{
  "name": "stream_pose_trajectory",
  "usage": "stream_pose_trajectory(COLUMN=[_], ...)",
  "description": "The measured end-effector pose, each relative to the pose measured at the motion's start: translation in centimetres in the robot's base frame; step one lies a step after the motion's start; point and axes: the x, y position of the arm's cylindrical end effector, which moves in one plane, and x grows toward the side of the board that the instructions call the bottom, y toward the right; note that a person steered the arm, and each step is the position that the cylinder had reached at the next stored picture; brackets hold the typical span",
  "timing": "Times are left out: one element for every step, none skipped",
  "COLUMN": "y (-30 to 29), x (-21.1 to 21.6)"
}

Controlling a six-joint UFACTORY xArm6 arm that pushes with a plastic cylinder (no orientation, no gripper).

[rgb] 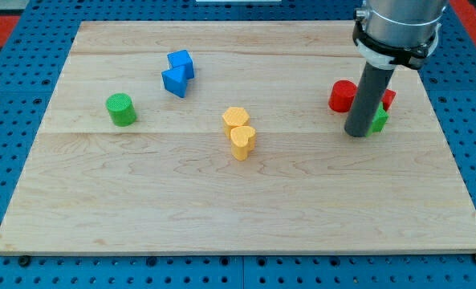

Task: Move the green circle closer to the red circle

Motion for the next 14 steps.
stream_pose_trajectory(y=[-0.9,-1.5,-3.1,-6.7,-16.2,-26.7,-35.9,-44.2,-44.2,-36.4,-31.7,-34.0,-36.5,-36.4], x=[2.4,6.3,10.1,13.7,14.1,12.3,8.4,3.9,-0.3,-1.5,-1.9,-2.4,-3.5,-6.6])
